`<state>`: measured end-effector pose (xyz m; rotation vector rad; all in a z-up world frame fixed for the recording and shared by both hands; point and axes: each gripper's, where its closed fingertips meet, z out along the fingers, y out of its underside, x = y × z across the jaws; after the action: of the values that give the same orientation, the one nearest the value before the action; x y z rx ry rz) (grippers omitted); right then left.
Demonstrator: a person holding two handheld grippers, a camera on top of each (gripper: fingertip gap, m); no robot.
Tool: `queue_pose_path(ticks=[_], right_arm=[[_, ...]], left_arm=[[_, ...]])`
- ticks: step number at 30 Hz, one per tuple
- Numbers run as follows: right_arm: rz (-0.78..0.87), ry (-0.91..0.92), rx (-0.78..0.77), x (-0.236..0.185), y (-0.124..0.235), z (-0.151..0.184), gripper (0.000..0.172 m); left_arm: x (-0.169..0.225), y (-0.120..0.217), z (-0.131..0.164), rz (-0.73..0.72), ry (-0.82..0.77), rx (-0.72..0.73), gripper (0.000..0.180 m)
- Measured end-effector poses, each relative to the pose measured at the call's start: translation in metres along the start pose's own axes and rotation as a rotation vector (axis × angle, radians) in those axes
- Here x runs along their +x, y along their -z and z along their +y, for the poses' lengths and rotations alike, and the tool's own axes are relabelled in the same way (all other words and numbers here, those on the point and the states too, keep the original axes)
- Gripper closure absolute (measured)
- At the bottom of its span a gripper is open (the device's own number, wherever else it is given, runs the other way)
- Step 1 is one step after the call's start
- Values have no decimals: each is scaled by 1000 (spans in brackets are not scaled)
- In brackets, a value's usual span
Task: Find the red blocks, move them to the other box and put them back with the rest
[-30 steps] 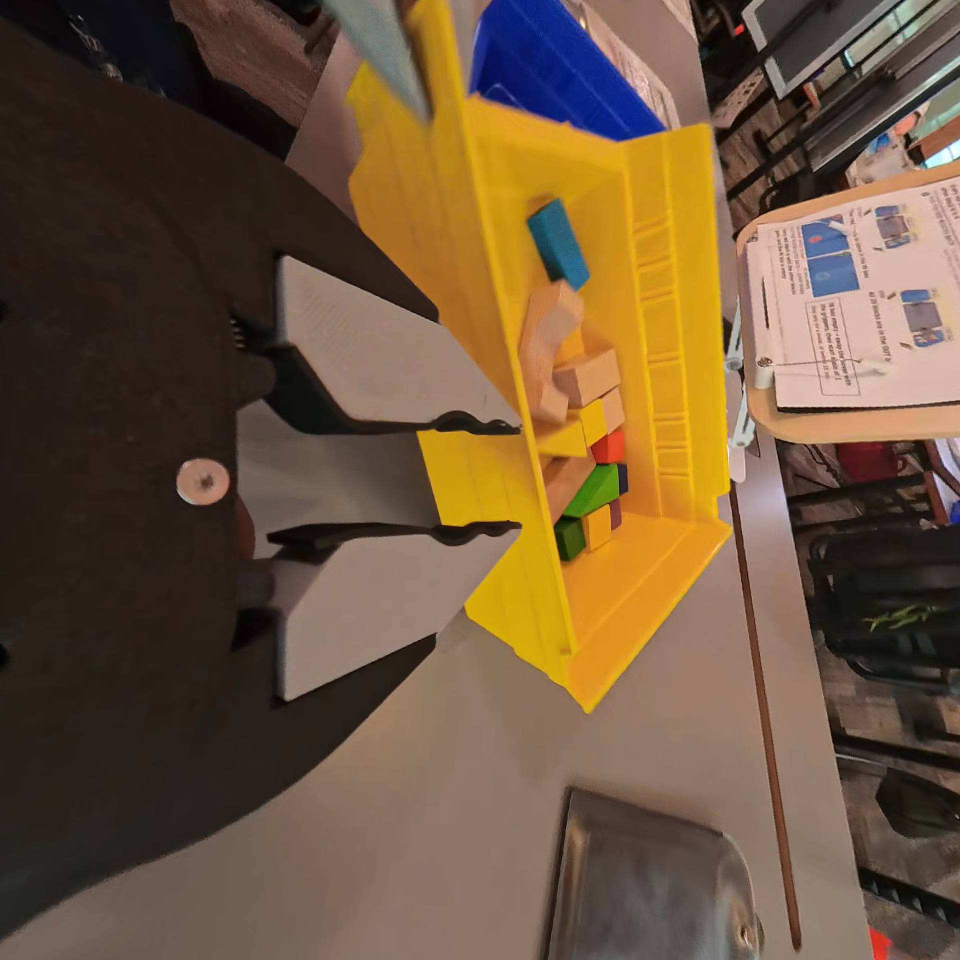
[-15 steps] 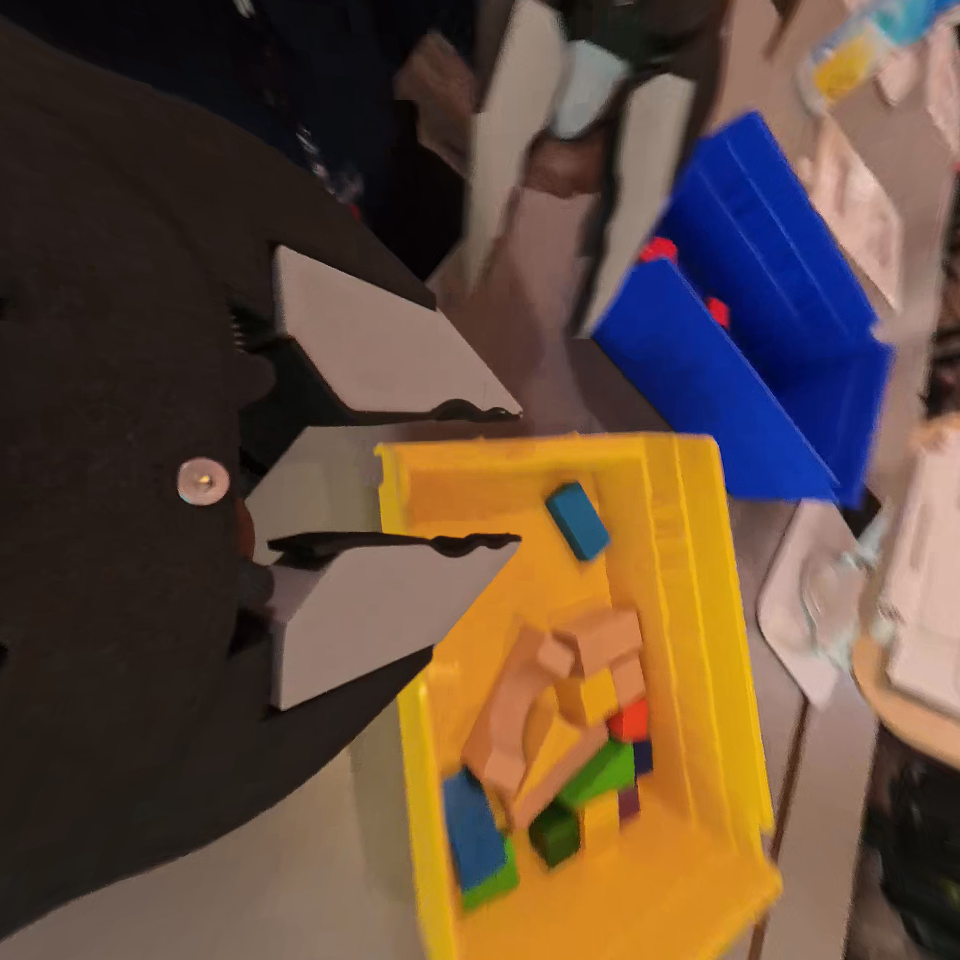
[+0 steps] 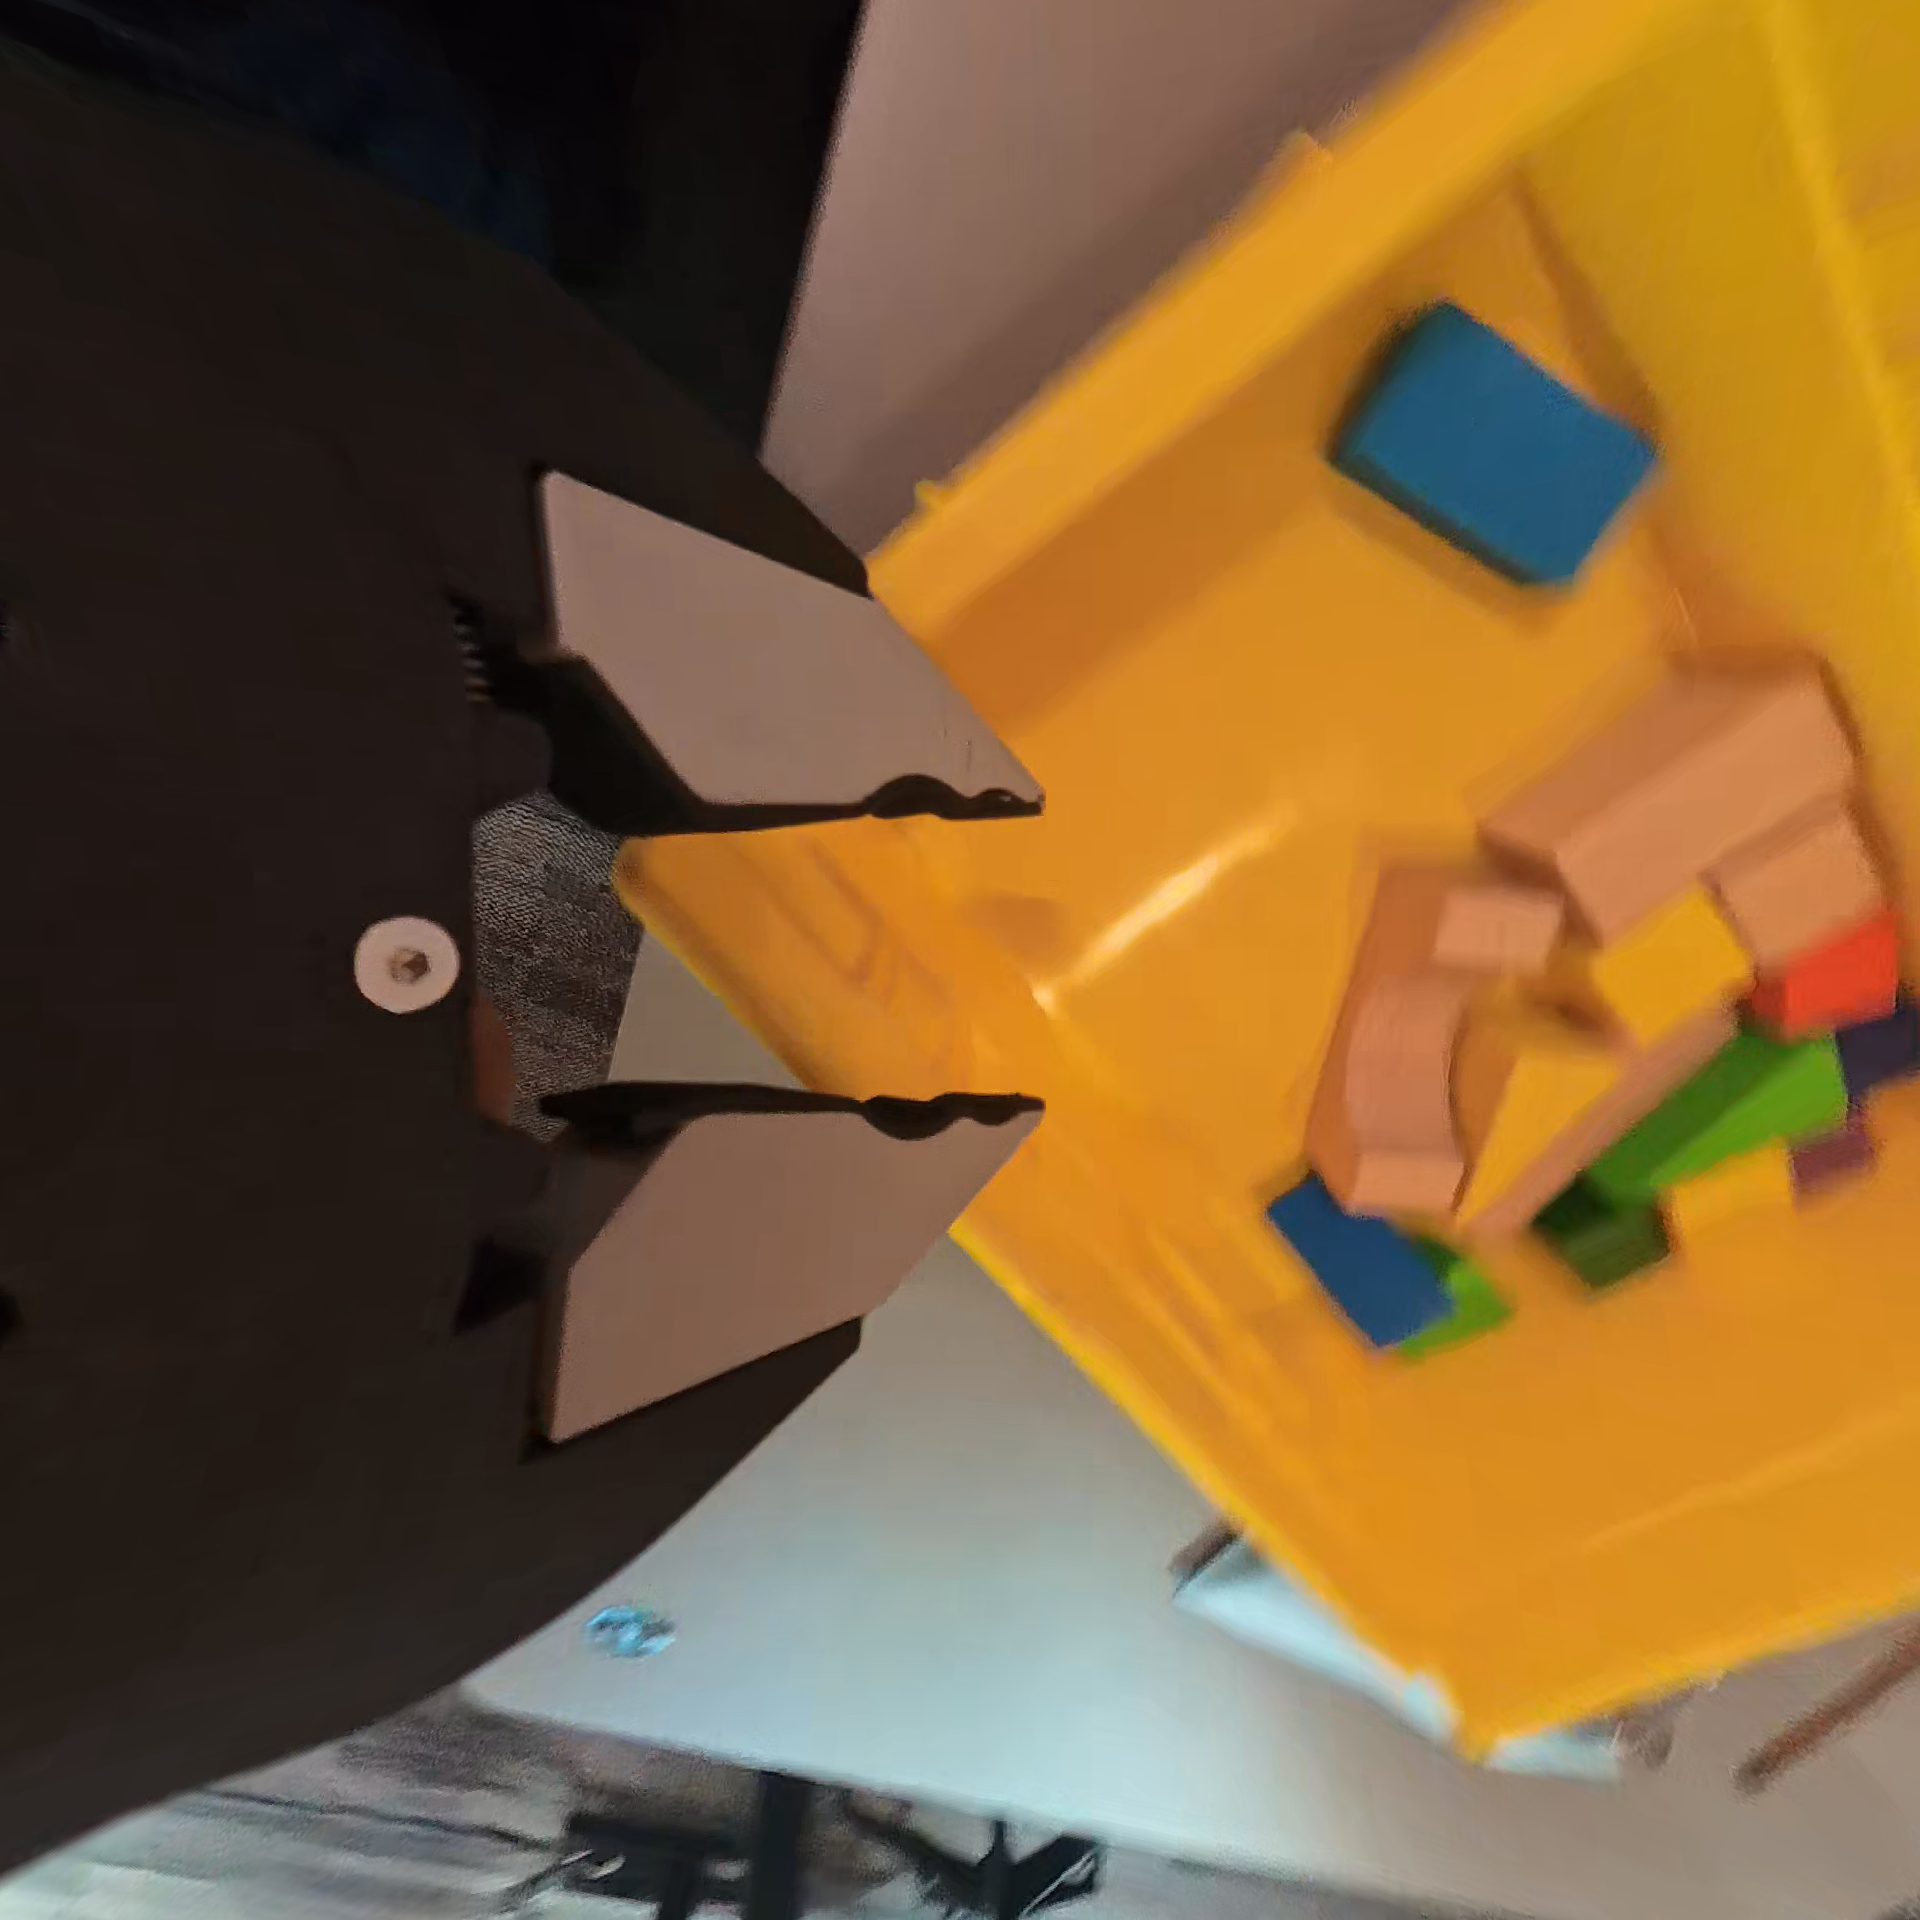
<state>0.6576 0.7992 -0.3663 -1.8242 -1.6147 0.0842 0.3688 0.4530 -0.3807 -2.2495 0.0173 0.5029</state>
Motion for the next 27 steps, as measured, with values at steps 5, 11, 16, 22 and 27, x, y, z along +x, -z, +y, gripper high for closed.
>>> queue_pose_path(ticks=[5, 11, 16, 22, 27], right_arm=[[-30, -159, 114, 14, 12, -10, 115], [-517, -107, 419, -117, 50, -88, 96], [-271, -92, 377, -132, -8, -107, 91], [-256, -108, 337, -125, -24, -99, 106], [-305, -93, 332, -130, -24, -98, 120]], left_arm=[[-32, 11, 9, -113, 160, 34, 126], [58, 2, -61, 41, 76, 185, 126], [100, -22, -71, 108, 102, 178, 161], [107, -16, -83, 52, 150, 245, 102], [86, -45, -86, -46, 148, 189, 119]])
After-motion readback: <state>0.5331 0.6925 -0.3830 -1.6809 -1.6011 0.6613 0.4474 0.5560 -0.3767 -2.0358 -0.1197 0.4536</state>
